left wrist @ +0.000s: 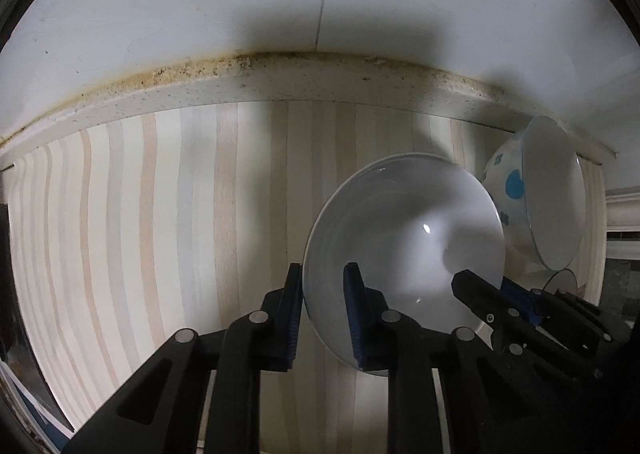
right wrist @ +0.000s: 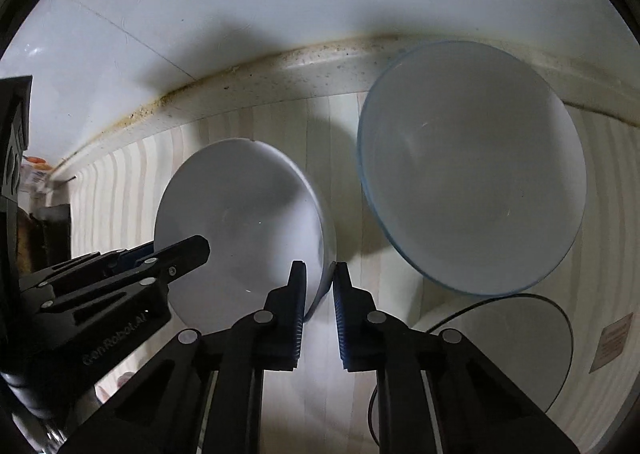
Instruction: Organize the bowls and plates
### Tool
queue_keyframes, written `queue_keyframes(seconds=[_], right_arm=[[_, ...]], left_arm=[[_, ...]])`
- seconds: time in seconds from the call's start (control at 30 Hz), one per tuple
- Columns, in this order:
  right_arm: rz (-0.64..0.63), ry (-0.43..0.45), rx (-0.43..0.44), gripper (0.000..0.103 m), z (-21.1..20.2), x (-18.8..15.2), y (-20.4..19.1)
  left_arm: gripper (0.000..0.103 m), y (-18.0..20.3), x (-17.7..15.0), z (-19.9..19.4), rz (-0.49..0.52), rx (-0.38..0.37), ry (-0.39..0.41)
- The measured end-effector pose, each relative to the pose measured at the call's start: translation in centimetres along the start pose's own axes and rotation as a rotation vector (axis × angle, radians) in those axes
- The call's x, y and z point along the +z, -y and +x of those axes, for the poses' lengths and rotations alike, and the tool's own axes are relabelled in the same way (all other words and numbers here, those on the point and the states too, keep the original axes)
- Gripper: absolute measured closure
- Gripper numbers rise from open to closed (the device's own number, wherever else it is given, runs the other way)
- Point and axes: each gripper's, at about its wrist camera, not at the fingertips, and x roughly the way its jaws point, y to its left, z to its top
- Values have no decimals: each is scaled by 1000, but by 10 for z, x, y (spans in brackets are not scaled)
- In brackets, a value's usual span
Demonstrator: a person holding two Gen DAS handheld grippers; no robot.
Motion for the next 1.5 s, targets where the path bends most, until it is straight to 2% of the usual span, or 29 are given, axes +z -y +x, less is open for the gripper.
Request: queue_keyframes(seconds=[0.17, 0.33, 0.53, 0.8, 0.93, 1.07, 1.27, 1.5], right_arm=[[-13, 4, -8, 88, -3, -7, -9], [-25, 10, -2, 88, -16, -32, -18], [-42, 3, 15, 88, -32, -78, -28], [-32, 9, 27, 88, -65, -144, -14], [-22, 11, 26, 88, -80, -177, 2], [-11, -8, 10, 88, -77, -201, 21], [36, -48, 24, 88, -57, -220, 42], [61, -56, 28, 88, -52, -230, 55]], left_arm=[[85, 3, -17, -7, 9, -11, 3], [85, 5, -48, -29, 41, -15, 24], [85, 5, -96, -51, 55, -31, 28], [85, 20, -163, -67, 114, -72, 1], [85, 33, -183, -58, 134, -90, -27], [85, 42, -201, -42, 158, -83, -64], [85, 53, -216, -22, 186, -56, -104], [85, 73, -221, -10, 215, -33, -112]])
